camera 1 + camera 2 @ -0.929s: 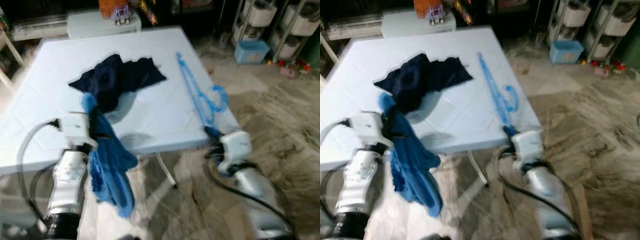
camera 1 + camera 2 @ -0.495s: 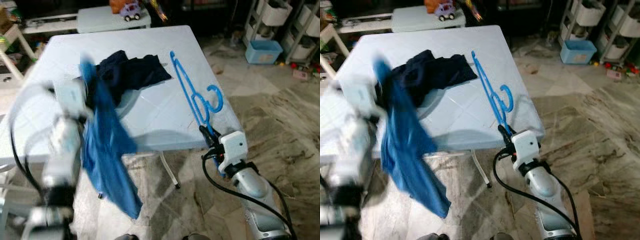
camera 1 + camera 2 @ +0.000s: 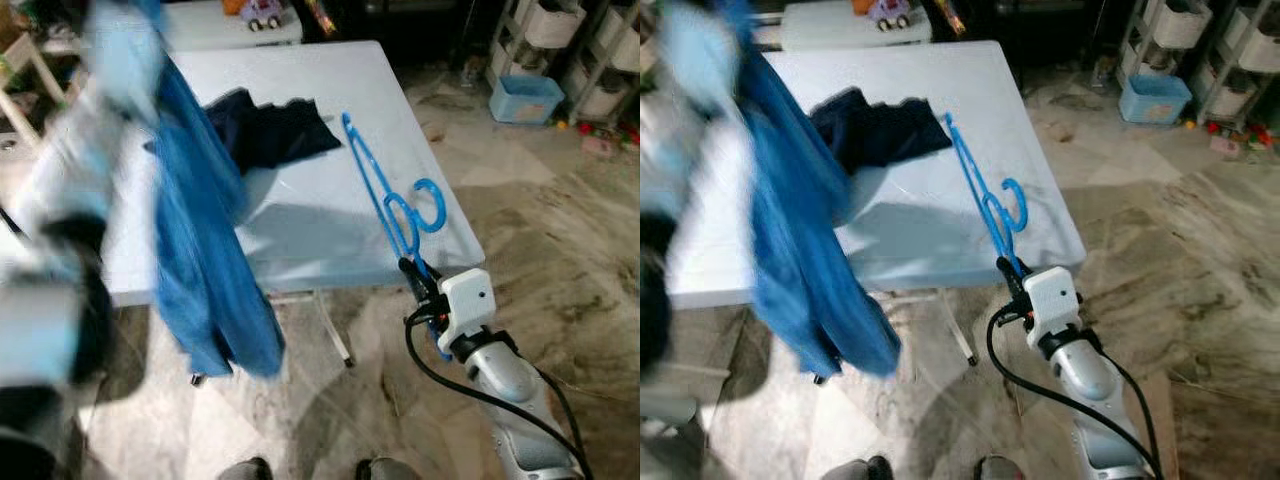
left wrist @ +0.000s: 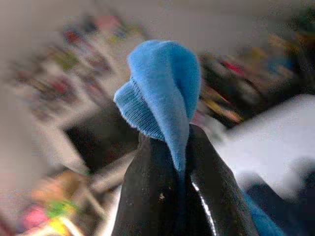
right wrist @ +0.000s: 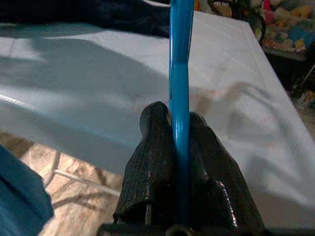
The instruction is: Hang hanger
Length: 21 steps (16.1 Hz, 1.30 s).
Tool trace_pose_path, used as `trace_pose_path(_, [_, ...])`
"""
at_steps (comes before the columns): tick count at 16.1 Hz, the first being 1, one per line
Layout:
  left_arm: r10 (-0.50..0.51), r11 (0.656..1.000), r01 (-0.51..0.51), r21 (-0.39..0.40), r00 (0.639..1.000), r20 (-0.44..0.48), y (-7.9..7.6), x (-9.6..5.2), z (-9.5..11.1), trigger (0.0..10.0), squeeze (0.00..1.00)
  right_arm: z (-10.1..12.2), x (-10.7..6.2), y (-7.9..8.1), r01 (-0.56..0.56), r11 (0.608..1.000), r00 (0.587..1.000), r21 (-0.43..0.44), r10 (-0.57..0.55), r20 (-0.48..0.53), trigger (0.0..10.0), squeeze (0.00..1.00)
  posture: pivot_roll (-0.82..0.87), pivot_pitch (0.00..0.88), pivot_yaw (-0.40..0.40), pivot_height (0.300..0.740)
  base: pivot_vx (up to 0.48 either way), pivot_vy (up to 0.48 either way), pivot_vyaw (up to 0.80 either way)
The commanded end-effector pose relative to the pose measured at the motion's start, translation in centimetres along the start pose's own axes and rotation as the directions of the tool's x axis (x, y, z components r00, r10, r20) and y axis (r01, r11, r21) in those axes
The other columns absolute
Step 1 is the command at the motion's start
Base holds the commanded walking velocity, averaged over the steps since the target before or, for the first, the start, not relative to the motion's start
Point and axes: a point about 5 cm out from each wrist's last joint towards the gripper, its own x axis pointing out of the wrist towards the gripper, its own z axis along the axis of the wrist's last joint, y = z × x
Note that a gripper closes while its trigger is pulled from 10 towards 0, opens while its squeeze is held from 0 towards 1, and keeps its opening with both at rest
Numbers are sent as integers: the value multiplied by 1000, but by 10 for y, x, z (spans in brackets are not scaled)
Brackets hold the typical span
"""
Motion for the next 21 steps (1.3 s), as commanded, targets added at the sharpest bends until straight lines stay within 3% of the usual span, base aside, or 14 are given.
trace_pose_path(1, [205, 977, -210, 48, 974, 92, 30, 11, 33, 0, 0, 6, 3, -2, -1, 1000, 1000, -13, 1, 14, 10000, 0, -236, 174, 20, 740, 0, 0, 0])
trace_pose_path(2, [355, 910, -400, 104, 885, 301, 52, 16, 82, 0, 0, 8, 3, -3, 8, 1000, 1000, -20, -7, 21, 10000, 0, -244, 179, 21, 740, 0, 0, 0])
trace_pose_path(3, [393, 859, -502, 107, 777, 492, 59, 16, 127, 0, 0, 9, 2, -5, 19, 1000, 1000, -20, -19, 25, 10000, 0, -249, 183, 17, 740, 0, 0, 0])
trace_pose_path(5, [350, 845, -527, 86, 668, 657, 50, 14, 168, 0, 0, 10, 0, -5, 26, 1000, 999, -18, -26, 25, 10000, 0, -254, 188, 19, 740, 0, 0, 0])
trace_pose_path(6, [298, 877, -470, 99, 694, 656, 34, 16, 161, 0, 0, 9, 0, -3, 22, 1000, 999, -15, -22, 24, 10000, 0, -254, 189, 21, 740, 0, 0, 0])
trace_pose_path(7, [178, 938, -308, 157, 820, 545, 0, 18, 114, 0, 0, 8, 0, 0, 18, 1000, 1000, -10, -18, 23, 10000, 0, -255, 192, 25, 740, 0, 0, 0])
trace_pose_path(8, [130, 955, -243, 168, 858, 498, -12, 16, 97, 0, 0, 8, 0, 1, 17, 1000, 1000, -9, -17, 23, 10000, 0, -256, 191, 26, 740, 0, 0, 0])
trace_pose_path(10, [-34, 987, 4, 162, 983, 182, -53, -6, 6, 0, 0, 8, -1, 3, 14, 1000, 1000, -4, -14, 22, 10000, 0, -258, 194, 27, 740, 0, 0, 0])
trace_pose_path(12, [-213, 975, 218, 45, 972, -102, -82, -48, -69, 0, 0, 7, -2, 3, 5, 1000, 1000, -4, -5, 13, 10000, 0, -261, 194, 20, 740, 0, 0, 0])
trace_pose_path(13, [-230, 971, 237, 43, 966, -120, -84, -54, -75, 0, 0, 7, -2, 2, 4, 1000, 1000, -4, -4, 11, 10000, 0, -261, 194, 19, 740, 0, 0, 0])
trace_pose_path(14, [-252, 965, 260, 35, 954, -161, -86, -70, -93, 8941, 1000, 7, -2, 1, -1, 1000, 1000, -7, 1, 6, 10000, 0, -259, 194, 14, 740, 0, 0, 0])
trace_pose_path(15, [-238, 971, 239, -19, 951, -200, -81, -80, -105, 10000, 1000, 6, -2, 1, -6, 1000, 1000, -10, 6, 1, 10000, 0, -253, 192, 8, 740, 0, 0, 0])
trace_pose_path(18, [-18, 1000, 23, 15, 964, -266, -40, -83, -117, 10000, 1000, 5, 1, 3, -30, 1000, 1000, -10, 30, -4, 10000, 0, -227, 186, 10, 740, 0, 0, 0])
trace_pose_path(21, [19, 999, -8, 49, 974, -225, -28, -93, -120, 10000, 1000, 4, 4, 6, -38, 999, 999, -7, 38, -4, 10000, 0, -210, 180, 25, 740, 0, 0, 0])
